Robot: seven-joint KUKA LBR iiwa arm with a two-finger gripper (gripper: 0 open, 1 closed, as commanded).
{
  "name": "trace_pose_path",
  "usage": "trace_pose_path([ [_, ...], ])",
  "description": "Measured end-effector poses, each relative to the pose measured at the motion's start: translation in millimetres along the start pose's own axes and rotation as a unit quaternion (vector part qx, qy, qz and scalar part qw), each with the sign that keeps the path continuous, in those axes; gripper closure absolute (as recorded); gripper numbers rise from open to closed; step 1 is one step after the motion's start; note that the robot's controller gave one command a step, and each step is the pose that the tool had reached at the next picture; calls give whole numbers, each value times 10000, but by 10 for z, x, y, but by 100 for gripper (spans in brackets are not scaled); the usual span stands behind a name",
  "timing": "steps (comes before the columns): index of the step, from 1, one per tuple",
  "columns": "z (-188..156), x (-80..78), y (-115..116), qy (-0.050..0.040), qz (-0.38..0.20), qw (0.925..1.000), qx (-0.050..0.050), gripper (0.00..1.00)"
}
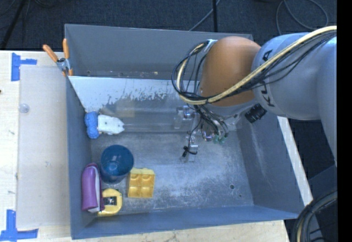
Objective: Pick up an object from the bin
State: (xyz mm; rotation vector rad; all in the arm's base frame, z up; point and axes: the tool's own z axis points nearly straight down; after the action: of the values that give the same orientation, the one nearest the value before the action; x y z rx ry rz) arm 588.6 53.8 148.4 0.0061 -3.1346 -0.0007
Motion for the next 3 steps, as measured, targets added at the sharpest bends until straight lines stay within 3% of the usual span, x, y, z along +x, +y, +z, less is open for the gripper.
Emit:
trace_pose_path([
  [1,636,303,643,-1,-1046,9945,-6,0],
  [3,810,357,635,22,-979,9952,-5,0],
])
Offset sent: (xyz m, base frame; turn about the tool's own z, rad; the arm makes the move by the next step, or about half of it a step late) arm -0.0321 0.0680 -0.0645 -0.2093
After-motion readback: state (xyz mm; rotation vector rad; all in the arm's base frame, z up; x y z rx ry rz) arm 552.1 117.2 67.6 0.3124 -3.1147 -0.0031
